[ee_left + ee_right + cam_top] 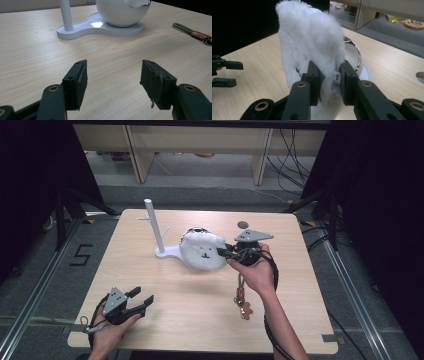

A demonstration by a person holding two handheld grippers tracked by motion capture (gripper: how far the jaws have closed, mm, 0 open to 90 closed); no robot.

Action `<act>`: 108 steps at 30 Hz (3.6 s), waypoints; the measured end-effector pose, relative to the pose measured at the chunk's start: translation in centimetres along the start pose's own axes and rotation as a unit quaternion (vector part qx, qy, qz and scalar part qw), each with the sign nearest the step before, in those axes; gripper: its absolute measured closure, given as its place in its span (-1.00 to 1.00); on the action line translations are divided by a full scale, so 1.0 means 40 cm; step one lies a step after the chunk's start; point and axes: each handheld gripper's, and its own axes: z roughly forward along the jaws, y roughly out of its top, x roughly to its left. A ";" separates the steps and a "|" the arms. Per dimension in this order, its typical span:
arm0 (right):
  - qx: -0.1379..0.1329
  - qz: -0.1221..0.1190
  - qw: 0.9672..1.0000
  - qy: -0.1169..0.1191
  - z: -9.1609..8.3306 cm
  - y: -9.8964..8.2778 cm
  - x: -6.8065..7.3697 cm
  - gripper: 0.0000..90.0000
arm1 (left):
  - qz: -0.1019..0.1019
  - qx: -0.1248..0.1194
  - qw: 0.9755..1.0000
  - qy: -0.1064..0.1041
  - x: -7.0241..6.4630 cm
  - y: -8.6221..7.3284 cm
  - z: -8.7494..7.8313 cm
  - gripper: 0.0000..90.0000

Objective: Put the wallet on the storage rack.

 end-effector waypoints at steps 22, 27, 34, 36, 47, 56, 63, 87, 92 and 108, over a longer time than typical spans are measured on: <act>-0.001 -0.004 1.000 -0.007 0.049 0.038 -0.028 0.65 | -0.004 0.001 1.000 -0.002 0.001 0.000 0.000 -0.16; 0.000 0.000 1.000 -0.008 0.057 0.047 -0.032 0.65 | -0.002 0.002 1.000 -0.001 0.001 0.000 0.001 -0.16; -0.004 -0.009 1.000 -0.011 0.071 0.058 -0.044 0.64 | -0.002 0.000 1.000 -0.002 0.000 0.000 0.002 -0.16; -0.003 0.003 1.000 -0.013 0.072 0.057 -0.039 0.64 | 0.000 0.003 1.000 0.000 0.000 0.000 0.001 -0.16; 0.005 0.001 1.000 -0.017 0.099 0.069 -0.052 0.65 | 0.002 0.000 1.000 -0.002 -0.001 0.000 0.002 -0.16; 0.012 -0.001 1.000 -0.025 0.125 0.061 -0.064 0.64 | 0.010 0.003 1.000 0.000 -0.006 0.000 0.002 -0.16; 0.033 0.009 0.999 -0.030 0.157 0.044 -0.065 0.64 | 0.007 -0.004 1.000 -0.003 -0.006 -0.001 0.003 -0.16; 0.115 -0.021 0.989 -0.088 0.219 0.057 -0.056 0.60 | 0.008 -0.004 1.000 -0.004 -0.007 -0.001 0.003 -0.16; 0.117 -0.025 0.988 -0.098 0.225 0.053 -0.057 0.55 | 0.007 -0.004 1.000 -0.004 -0.007 -0.001 0.002 -0.16; 0.106 0.014 0.989 -0.104 0.199 0.061 -0.060 0.01 | 0.005 -0.004 1.000 -0.004 -0.006 -0.001 0.003 -0.16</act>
